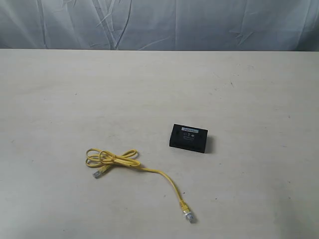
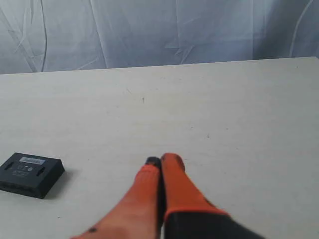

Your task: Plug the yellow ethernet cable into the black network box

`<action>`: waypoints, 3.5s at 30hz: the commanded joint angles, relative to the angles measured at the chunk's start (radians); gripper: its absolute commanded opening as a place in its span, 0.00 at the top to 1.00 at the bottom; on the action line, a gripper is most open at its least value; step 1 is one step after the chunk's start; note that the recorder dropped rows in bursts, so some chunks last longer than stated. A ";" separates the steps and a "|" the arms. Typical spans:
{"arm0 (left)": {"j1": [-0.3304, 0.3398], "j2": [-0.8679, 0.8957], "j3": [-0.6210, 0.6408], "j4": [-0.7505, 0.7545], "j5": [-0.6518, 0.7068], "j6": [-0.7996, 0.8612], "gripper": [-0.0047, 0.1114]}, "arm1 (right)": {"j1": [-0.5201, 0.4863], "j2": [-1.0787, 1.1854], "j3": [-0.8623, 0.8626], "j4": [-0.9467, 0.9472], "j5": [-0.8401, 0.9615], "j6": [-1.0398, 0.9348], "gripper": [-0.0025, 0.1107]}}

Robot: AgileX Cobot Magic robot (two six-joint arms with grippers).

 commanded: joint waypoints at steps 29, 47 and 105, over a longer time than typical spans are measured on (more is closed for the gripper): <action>0.001 -0.005 0.005 0.000 -0.014 -0.006 0.96 | 0.004 0.022 -0.043 0.057 -0.423 -0.055 0.99; 0.001 -0.005 0.005 0.000 -0.014 -0.006 0.96 | 0.004 1.128 -0.578 0.247 -0.159 -0.070 0.99; 0.001 -0.005 0.005 0.000 -0.014 -0.006 0.96 | 0.473 2.047 -1.367 0.148 0.361 -0.103 0.99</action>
